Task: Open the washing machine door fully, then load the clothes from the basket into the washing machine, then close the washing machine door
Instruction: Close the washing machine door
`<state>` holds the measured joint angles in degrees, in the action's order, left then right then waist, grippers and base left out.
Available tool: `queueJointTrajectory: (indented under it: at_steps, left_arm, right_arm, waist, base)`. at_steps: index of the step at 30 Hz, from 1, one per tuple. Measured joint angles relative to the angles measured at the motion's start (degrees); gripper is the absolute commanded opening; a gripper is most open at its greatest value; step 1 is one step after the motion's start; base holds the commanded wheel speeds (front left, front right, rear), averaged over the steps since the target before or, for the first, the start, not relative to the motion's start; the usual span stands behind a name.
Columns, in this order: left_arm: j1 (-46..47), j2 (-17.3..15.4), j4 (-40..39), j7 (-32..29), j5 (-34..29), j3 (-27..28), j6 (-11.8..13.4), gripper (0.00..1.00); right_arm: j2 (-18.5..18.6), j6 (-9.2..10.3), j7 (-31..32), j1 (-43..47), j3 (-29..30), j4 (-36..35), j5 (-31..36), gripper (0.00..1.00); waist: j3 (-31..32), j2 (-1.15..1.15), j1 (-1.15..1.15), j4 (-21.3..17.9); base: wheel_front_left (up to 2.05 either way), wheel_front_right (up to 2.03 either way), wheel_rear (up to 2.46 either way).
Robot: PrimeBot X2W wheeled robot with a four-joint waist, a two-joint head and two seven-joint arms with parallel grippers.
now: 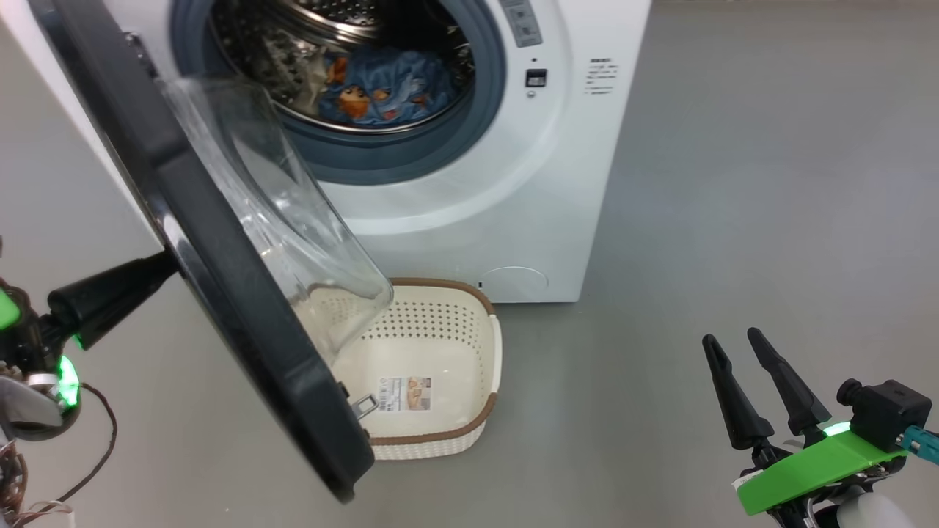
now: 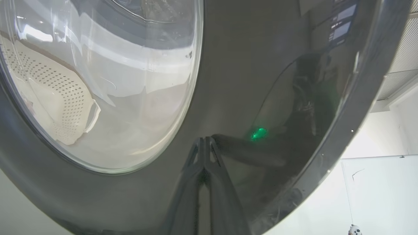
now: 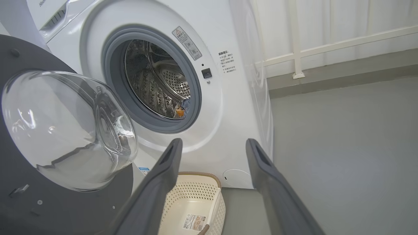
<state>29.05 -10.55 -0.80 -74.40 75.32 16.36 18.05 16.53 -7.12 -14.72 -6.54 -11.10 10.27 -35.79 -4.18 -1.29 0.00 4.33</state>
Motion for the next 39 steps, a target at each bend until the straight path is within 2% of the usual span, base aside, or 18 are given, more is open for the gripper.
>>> queueJointTrajectory:
  at_steps: [5,13,25,31,39]
  left_arm:
    - [0.7,0.9,1.0,1.0,0.0,-0.3,-0.2,0.00]
    - [2.6,3.6,2.1,3.0,0.1,-1.3,-3.1,0.00]
    - [4.8,4.0,4.7,6.1,-0.6,-1.5,-5.8,0.00]
    - [5.6,4.2,5.7,6.5,-0.6,-1.5,-6.5,0.00]
    - [5.5,3.9,5.9,5.9,-0.7,-1.7,-7.2,0.00]
  right_arm:
    - [0.0,0.00,0.0,0.0,0.0,0.3,0.0,1.00]
    - [0.0,0.00,0.0,-0.3,-0.8,0.5,0.0,1.00]
    - [0.0,0.00,0.0,-0.4,-1.2,1.3,-0.1,1.00]
    - [0.0,0.00,0.0,-0.4,-1.2,1.5,-0.1,1.00]
    - [-0.1,0.00,0.0,-0.4,-1.2,1.6,-0.1,1.00]
  waist:
    - [-0.1,0.00,0.00,-2.3]
    - [-0.4,0.00,0.00,-6.0]
    - [-1.1,0.00,0.00,-10.9]
    - [-1.0,0.00,0.00,-11.7]
    - [-0.2,0.00,0.00,-10.7]
  base:
    - [0.00,0.00,0.00]
    - [0.00,0.00,0.00]
    - [0.00,0.00,0.00]
    - [0.00,0.00,0.00]
    - [0.00,0.00,0.00]
